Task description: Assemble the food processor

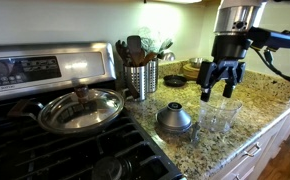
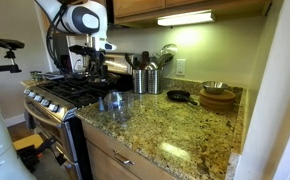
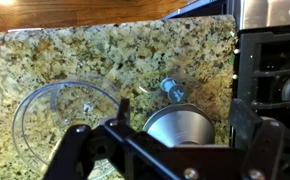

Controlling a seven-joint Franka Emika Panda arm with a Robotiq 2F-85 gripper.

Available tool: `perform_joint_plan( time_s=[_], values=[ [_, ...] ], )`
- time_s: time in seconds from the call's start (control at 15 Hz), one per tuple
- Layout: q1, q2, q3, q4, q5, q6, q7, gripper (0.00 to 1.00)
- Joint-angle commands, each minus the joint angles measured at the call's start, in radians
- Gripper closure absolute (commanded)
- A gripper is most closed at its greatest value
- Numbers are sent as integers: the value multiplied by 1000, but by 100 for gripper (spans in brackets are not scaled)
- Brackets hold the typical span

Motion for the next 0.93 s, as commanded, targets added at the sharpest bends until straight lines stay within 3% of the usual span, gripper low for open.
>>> perform_joint_plan(
  time_s=[0.0,0.87],
  values=[
    [12,0,-14,1,-4,-1,2,0],
    [60,205,13,83,4,126,26,3]
  ],
)
